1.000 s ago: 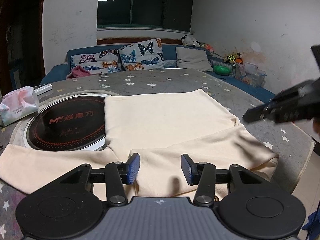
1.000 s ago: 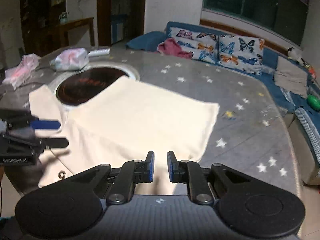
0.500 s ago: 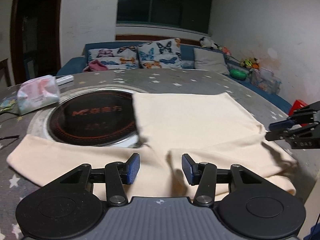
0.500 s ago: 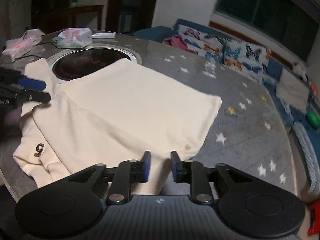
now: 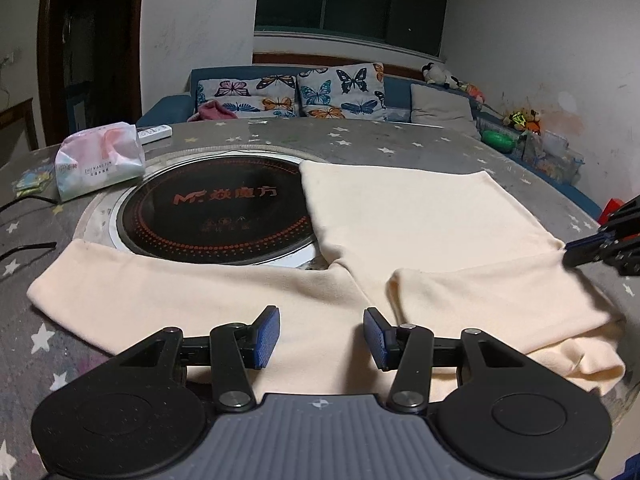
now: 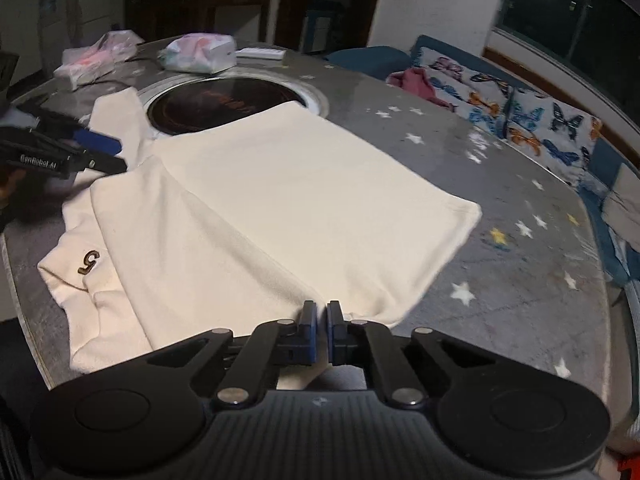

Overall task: Fold clothes
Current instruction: 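Grasp the other sweatshirt sleeve cuff with the left gripper and lift it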

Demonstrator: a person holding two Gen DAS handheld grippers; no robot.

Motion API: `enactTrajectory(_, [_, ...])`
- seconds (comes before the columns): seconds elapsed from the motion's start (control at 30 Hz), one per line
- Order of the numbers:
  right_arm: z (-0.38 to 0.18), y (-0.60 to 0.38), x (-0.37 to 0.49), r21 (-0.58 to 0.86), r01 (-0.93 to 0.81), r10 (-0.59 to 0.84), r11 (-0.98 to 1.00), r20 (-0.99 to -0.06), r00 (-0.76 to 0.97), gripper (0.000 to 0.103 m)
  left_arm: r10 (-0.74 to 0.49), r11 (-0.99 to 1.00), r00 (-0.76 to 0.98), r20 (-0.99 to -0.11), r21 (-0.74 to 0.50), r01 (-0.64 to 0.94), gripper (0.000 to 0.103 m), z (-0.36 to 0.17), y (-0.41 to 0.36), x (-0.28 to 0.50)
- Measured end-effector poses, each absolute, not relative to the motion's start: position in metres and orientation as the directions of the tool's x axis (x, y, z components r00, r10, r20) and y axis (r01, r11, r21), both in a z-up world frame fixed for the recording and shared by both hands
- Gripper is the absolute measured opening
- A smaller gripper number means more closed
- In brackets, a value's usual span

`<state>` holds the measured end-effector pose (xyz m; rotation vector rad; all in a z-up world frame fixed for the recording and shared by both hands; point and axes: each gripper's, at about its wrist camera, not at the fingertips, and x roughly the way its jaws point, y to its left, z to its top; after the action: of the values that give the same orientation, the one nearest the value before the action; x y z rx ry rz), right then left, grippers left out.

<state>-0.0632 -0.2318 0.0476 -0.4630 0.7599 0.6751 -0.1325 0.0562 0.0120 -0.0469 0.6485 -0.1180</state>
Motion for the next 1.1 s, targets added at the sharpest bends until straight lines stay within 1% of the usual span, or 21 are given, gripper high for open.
enactTrajectory(0.13, [0.045,-0.237,-0.066,-0.144,-0.681,0.376,0.718,-0.743,0.554,0.005,-0.114,0.994,0.789,-0.604,-0.068,0.091,0.050,0.013,0.056,-0.131])
enactTrajectory(0.17, [0.044,-0.236,-0.068,-0.155,-0.678,0.372,0.719,-0.738,0.563,0.006,-0.112,0.994,0.788,-0.606,-0.071,0.086,0.050,0.016,0.055,-0.130])
enactTrajectory(0.2, [0.043,-0.234,-0.069,-0.166,-0.675,0.367,0.719,-0.733,0.572,0.010,-0.109,0.994,0.787,-0.607,-0.075,0.080,0.048,0.018,0.055,-0.130])
enactTrajectory(0.37, [0.054,-0.226,-0.085,-0.187,-0.691,0.394,0.699,-0.705,0.589,0.011,-0.207,0.978,0.815,-0.542,-0.112,0.174,0.048,0.039,0.036,-0.140])
enactTrajectory(0.43, [0.056,-0.221,-0.090,-0.187,-0.702,0.406,0.688,-0.702,0.585,0.011,-0.245,0.969,0.806,-0.538,-0.118,0.215,0.048,0.037,0.024,-0.140])
enactTrajectory(0.53, [0.052,-0.215,-0.093,-0.172,-0.711,0.415,0.682,-0.709,0.570,0.011,-0.277,0.960,0.790,-0.547,-0.128,0.248,0.042,0.030,0.008,-0.136])
enactTrajectory(0.57, [0.050,-0.214,-0.093,-0.166,-0.706,0.412,0.688,-0.712,0.569,0.011,-0.282,0.959,0.786,-0.550,-0.133,0.251,0.038,0.028,0.005,-0.134])
enactTrajectory(0.6, [0.047,-0.213,-0.093,-0.160,-0.702,0.408,0.694,-0.716,0.567,0.011,-0.283,0.959,0.785,-0.552,-0.134,0.251,0.033,0.026,0.003,-0.131])
enactTrajectory(0.73, [0.039,-0.214,-0.092,-0.140,-0.688,0.395,0.712,-0.730,0.557,0.011,-0.285,0.958,0.779,-0.559,-0.137,0.253,0.032,0.021,-0.005,-0.122])
enactTrajectory(0.77, [0.038,-0.214,-0.093,-0.140,-0.685,0.392,0.715,-0.731,0.559,0.013,-0.286,0.958,0.777,-0.560,-0.138,0.253,0.033,0.020,-0.007,-0.119])
enactTrajectory(0.83, [0.039,-0.215,-0.094,-0.142,-0.677,0.387,0.722,-0.729,0.565,0.015,-0.270,0.962,0.768,-0.581,-0.141,0.232,0.029,0.014,-0.008,-0.111])
enactTrajectory(0.87, [0.039,-0.215,-0.094,-0.142,-0.673,0.384,0.726,-0.728,0.568,0.016,-0.270,0.963,0.767,-0.582,-0.152,0.223,0.025,0.012,-0.004,-0.109])
enactTrajectory(0.93, [0.042,-0.215,-0.095,-0.143,-0.669,0.384,0.730,-0.724,0.573,0.017,-0.280,0.960,0.770,-0.574,-0.170,0.223,0.025,0.014,0.000,-0.113])
enactTrajectory(1.0, [0.045,-0.215,-0.097,-0.142,-0.670,0.390,0.729,-0.718,0.577,0.020,-0.230,0.973,0.787,-0.572,-0.158,0.170,0.027,0.018,0.014,-0.119])
enactTrajectory(1.1, [0.049,-0.208,-0.099,-0.144,-0.682,0.405,0.717,-0.711,0.575,0.021,-0.154,0.986,0.808,-0.568,-0.140,0.090,0.027,0.023,0.035,-0.127])
